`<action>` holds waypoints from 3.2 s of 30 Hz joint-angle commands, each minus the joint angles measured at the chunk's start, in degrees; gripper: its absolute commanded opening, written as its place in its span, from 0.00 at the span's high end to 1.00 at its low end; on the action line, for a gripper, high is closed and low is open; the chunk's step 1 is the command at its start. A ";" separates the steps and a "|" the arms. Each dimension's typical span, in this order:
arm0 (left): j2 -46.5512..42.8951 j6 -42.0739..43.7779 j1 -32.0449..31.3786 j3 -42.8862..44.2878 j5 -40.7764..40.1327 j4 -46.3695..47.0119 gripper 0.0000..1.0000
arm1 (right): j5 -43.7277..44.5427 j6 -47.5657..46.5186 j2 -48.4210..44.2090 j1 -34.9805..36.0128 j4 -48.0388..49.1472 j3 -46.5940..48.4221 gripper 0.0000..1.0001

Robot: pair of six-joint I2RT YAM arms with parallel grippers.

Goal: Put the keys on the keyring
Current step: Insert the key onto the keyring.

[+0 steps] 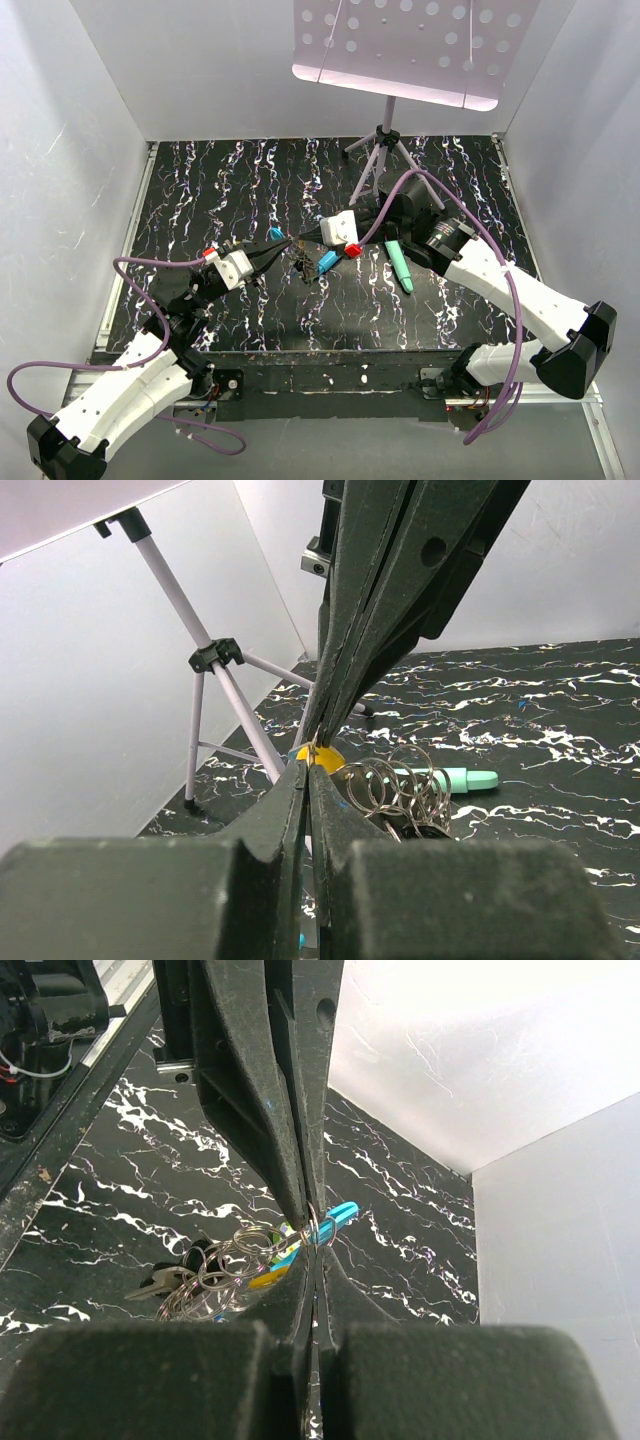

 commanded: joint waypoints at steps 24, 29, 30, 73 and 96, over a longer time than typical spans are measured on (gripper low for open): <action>-0.51 0.53 -0.26 1.00 1.76 1.56 1.00 | -3.15 1.30 0.31 0.69 2.66 2.17 0.99; -0.51 0.62 -0.26 1.17 2.02 1.12 1.00 | -3.59 1.30 0.40 0.69 2.05 2.44 0.99; -0.51 0.61 -0.26 1.09 2.02 1.03 1.00 | -3.50 1.21 0.48 0.78 2.05 2.44 0.99; -0.07 0.61 -0.26 1.88 3.69 -0.11 1.00 | -2.98 0.51 2.59 1.92 -4.10 6.22 0.99; 0.19 0.61 -0.26 2.40 3.96 -1.43 1.00 | -2.89 -0.11 3.47 2.63 -6.30 7.80 0.99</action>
